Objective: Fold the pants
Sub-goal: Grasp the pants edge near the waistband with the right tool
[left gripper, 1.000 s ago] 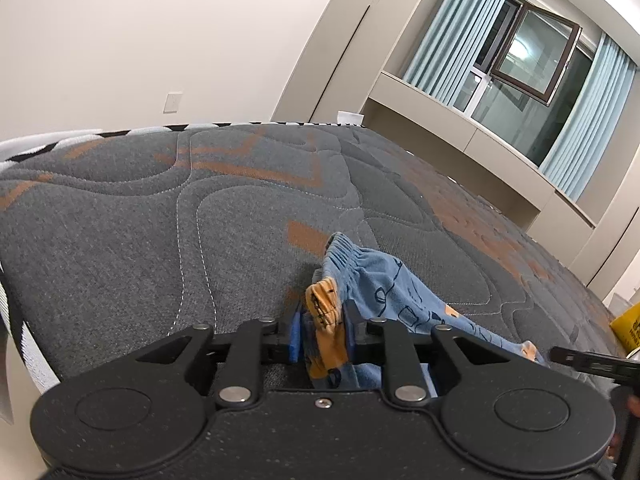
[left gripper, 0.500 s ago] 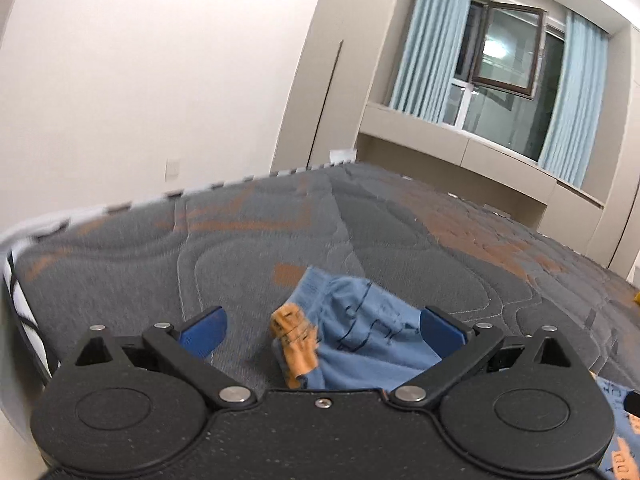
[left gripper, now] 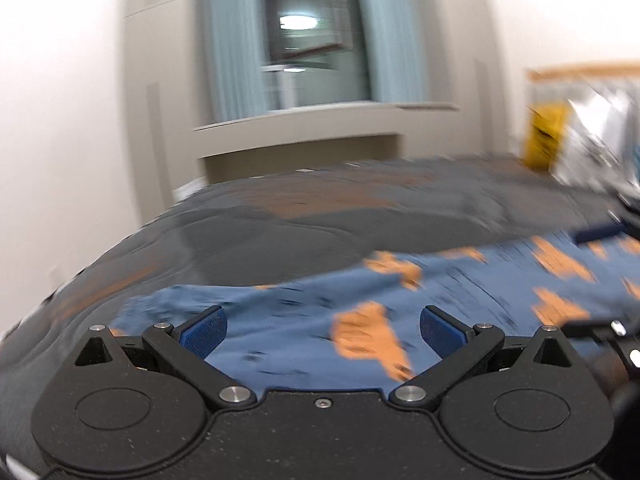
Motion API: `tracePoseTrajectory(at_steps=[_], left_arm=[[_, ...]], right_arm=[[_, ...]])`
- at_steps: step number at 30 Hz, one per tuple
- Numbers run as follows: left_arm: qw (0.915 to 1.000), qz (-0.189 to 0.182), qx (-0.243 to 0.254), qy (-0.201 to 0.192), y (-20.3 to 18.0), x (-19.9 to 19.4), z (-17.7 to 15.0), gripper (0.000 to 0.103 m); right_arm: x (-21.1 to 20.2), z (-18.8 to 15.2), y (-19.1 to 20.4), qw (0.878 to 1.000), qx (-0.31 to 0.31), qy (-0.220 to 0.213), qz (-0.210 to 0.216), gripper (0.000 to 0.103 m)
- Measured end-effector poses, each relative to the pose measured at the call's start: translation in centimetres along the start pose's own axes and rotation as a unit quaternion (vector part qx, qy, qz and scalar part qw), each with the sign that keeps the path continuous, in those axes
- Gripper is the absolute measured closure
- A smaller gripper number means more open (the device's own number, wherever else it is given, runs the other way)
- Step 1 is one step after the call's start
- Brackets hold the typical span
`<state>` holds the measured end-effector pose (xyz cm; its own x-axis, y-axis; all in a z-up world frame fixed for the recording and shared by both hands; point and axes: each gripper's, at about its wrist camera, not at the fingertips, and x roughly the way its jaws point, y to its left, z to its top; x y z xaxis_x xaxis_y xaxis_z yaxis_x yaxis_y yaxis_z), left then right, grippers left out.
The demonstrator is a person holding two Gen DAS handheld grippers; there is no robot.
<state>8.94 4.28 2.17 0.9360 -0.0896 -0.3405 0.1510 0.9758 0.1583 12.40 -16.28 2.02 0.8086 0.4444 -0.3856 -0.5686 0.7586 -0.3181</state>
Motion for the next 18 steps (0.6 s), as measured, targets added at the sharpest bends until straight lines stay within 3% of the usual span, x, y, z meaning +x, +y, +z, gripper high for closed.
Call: tracePoseTrajectory(at_steps=[6, 11, 13, 18], left_arm=[[0.9935, -0.065, 0.092, 0.016, -2.5, -0.5, -1.2, 0.001], [0.9745, -0.062, 0.215, 0.018, -4.5, -0.8, -2.2, 0.004], [0.9713, -0.064, 0.228, 0.021, -4.8, -0.7, -2.1, 0.006], [0.9744, -0.068, 0.212, 0.03, -4.1, -0.5, -1.2, 0.009]], right_arm=[[-0.8, -1.2, 1.3, 0.999, -0.031, 0.007, 0.005, 0.02], [-1.5, -1.5, 1.9, 0.999, -0.036, 0.007, 0.028, 0.041], [-1.6, -1.5, 1.9, 0.999, -0.038, 0.008, 0.035, 0.047], [-1.8, -1.5, 2.2, 0.998, -0.041, 0.01, 0.052, 0.062]])
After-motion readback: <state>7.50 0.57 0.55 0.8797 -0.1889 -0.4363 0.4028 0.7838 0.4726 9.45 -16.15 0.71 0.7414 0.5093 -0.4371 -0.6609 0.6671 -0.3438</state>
